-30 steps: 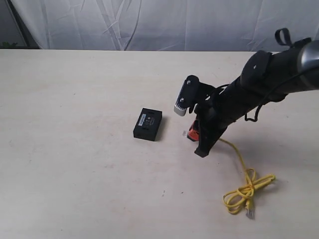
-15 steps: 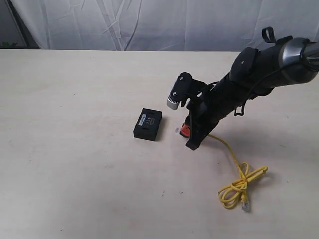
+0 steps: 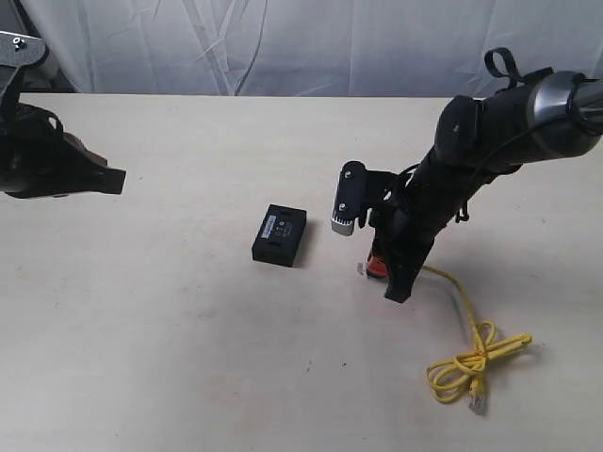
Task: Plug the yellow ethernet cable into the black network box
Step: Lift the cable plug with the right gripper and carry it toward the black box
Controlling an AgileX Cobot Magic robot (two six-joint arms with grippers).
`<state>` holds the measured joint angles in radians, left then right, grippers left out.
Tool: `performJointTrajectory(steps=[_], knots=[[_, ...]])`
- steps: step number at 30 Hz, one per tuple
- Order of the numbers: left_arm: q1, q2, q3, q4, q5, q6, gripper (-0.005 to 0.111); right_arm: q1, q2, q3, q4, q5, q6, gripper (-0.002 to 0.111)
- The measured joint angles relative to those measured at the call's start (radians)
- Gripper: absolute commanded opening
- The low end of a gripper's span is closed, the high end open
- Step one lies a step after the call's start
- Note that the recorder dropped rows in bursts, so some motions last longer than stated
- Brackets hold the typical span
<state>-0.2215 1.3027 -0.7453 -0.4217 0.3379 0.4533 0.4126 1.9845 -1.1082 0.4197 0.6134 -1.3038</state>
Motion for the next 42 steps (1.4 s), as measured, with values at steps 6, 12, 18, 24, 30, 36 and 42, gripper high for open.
performJointTrajectory(steps=[6,12,18,24,30,36,42], knots=[[-0.004,0.000,0.000,0.000,-0.013,0.000,0.000,0.000,0.010,-0.002,-0.017,-0.006,0.002,0.014],[-0.004,0.000,0.000,0.000,-0.017,0.000,0.000,0.000,0.014,-0.002,-0.017,-0.004,0.002,0.058],[-0.004,0.000,0.000,0.000,-0.025,0.001,0.000,0.000,-0.074,-0.002,-0.034,-0.004,0.002,0.058],[-0.004,0.000,0.000,0.000,-0.027,0.001,0.000,0.000,-0.116,-0.002,-0.066,0.026,0.018,0.058],[-0.004,0.000,0.000,0.000,-0.027,0.002,0.000,0.000,-0.066,-0.002,-0.092,0.029,0.020,0.058],[-0.004,0.000,0.000,0.000,-0.027,0.002,0.000,0.000,-0.034,-0.002,-0.098,-0.011,0.020,0.054],[-0.004,0.000,0.000,0.000,-0.033,0.002,0.000,0.000,-0.006,-0.002,-0.098,-0.035,0.020,0.054]])
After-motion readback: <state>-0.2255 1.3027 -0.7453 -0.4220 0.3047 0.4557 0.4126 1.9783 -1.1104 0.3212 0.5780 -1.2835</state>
